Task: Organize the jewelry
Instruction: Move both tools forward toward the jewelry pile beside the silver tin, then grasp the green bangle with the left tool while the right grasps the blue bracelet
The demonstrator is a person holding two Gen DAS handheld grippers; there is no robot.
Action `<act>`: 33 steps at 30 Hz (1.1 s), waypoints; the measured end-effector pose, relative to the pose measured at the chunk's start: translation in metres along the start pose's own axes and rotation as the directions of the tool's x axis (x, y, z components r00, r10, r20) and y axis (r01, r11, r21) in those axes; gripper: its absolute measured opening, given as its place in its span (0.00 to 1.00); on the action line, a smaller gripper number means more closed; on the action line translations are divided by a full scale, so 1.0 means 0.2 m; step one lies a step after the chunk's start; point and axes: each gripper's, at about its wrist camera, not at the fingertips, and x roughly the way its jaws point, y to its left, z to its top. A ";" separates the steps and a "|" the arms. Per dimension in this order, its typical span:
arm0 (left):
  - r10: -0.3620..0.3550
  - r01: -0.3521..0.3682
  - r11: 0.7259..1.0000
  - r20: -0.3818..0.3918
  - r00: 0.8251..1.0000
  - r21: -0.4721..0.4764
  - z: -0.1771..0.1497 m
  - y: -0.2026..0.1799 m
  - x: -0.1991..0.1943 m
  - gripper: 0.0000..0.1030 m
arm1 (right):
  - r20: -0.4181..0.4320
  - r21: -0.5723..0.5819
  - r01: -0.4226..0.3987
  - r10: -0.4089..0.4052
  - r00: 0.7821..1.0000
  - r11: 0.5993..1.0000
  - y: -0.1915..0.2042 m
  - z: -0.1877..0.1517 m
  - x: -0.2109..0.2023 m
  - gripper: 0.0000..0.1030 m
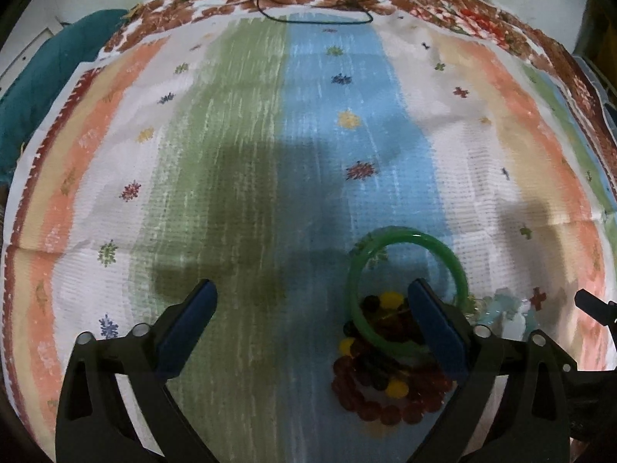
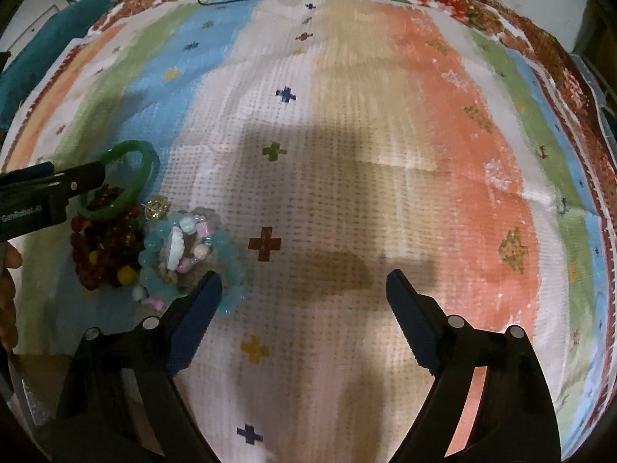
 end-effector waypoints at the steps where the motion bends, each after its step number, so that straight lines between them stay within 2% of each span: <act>1: -0.002 0.002 1.000 -0.006 1.000 -0.003 0.00 0.00 0.02 0.88 | -0.002 0.002 0.001 -0.001 1.000 1.000 0.00 0.00 0.01 0.85; 6: -0.009 0.009 1.000 -0.014 1.000 -0.026 0.01 0.04 0.07 0.78 | -0.007 -0.003 -0.005 0.005 1.000 1.000 0.02 0.02 0.06 0.83; 10: -0.009 0.009 1.000 -0.007 1.000 0.002 0.00 0.06 0.09 0.69 | 0.002 -0.010 -0.011 0.011 1.000 1.000 0.02 0.04 0.06 0.68; 12: 0.000 0.000 1.000 -0.004 1.000 0.018 0.00 0.06 0.08 0.55 | 0.006 -0.023 -0.012 0.013 1.000 1.000 0.03 0.04 0.05 0.60; 14: 0.012 -0.011 1.000 -0.011 1.000 0.018 0.01 0.07 0.08 0.30 | 0.010 -0.033 -0.010 0.010 1.000 0.999 0.03 0.04 0.05 0.42; 15: 0.019 -0.018 1.000 -0.013 1.000 0.017 0.01 0.08 0.07 0.23 | 0.012 -0.036 -0.008 0.009 1.000 0.999 0.03 0.04 0.04 0.37; 17: 0.032 -0.031 0.999 -0.020 0.999 0.028 0.01 0.08 0.07 0.07 | 0.015 -0.039 -0.009 0.010 1.000 0.999 0.02 0.04 0.03 0.21; 19: 0.038 -0.037 0.998 -0.024 0.999 0.046 0.01 0.08 0.06 0.07 | 0.030 -0.044 -0.003 0.004 1.000 0.999 0.02 0.03 0.01 0.12; 28: 0.025 -0.027 0.998 0.029 0.999 0.053 0.04 0.06 -0.18 0.08 | 0.103 -0.076 -0.033 0.041 0.994 0.997 0.03 -0.01 -0.18 0.12; 33: 0.019 -0.020 0.999 0.027 0.999 0.041 0.00 0.07 -0.29 0.08 | 0.129 -0.051 -0.052 0.058 0.990 0.997 0.06 -0.03 -0.27 0.12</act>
